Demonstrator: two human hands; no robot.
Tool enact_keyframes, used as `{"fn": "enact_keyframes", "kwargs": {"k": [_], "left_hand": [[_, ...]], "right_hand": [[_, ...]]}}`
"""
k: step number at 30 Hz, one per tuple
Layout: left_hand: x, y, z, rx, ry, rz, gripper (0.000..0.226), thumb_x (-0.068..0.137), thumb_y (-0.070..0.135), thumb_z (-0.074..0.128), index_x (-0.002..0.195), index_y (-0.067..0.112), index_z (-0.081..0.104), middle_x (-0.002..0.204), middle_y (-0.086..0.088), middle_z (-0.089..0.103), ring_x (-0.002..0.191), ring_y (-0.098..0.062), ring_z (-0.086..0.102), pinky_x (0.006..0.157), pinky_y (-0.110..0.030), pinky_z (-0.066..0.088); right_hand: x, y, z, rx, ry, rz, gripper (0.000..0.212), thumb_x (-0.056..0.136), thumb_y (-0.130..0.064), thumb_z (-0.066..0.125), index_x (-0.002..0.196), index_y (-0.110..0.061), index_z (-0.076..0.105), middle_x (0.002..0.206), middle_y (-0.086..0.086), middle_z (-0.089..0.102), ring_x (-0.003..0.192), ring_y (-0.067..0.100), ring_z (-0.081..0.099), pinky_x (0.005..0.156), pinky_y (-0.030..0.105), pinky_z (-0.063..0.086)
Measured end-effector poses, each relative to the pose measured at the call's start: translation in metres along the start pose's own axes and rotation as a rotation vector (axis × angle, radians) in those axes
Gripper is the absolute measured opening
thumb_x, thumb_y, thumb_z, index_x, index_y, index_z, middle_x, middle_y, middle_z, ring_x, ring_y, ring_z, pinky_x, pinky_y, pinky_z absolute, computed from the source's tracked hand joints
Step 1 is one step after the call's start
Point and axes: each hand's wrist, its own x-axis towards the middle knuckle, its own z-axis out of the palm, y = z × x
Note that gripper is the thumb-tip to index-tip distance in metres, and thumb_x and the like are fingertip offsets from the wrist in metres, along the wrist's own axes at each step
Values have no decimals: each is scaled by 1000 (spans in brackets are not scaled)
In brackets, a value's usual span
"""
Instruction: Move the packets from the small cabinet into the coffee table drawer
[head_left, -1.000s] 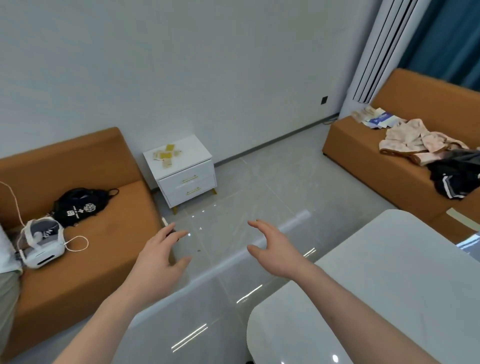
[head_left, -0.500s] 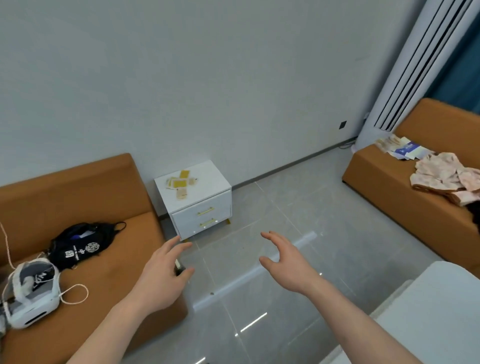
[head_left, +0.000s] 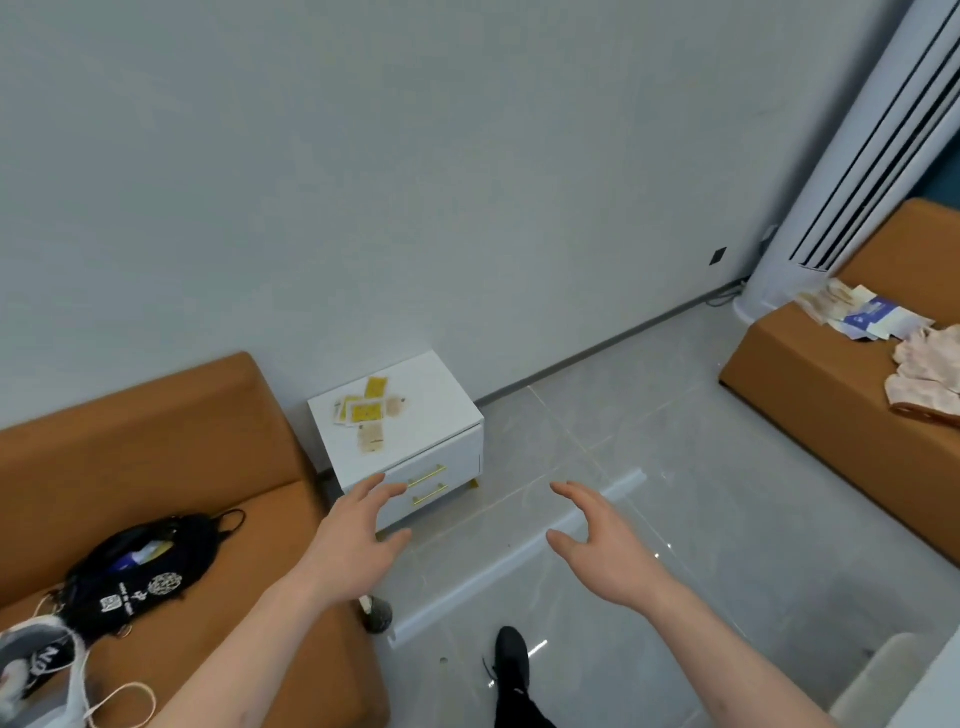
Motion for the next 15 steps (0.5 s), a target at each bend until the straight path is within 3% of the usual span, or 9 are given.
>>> {"fn": "enact_keyframes", "kwargs": {"k": [3,8,15], "left_hand": [[47,-11,-10,-20,4,-73,57,93,45,63,145,39,42,163,10,22,147,-18,28,117,-39,33],[103,-31,-30,-47,37,-182,59,92,41,65,146,34,43,163,7,25,147,-19,30,119,-36,29],[154,-75,-53,-99,34,-308,60,92,40,66,147,30,45,161,6,28,148,-17,28,121,-35,26]], "right_hand": [[62,-10,-11,-13,-49,-19,63,97,-30,61,154,-34,35,165,-10,25,152,8,22,123,26,20],[163,-39,-24,-72,-142,-78,62,98,-27,61,154,-27,36,160,-9,32,147,7,30,110,13,20],[267,-82,-11,-100,-244,-112,60,96,-27,62,152,-28,39,157,-11,36,144,6,34,114,17,25]]}}
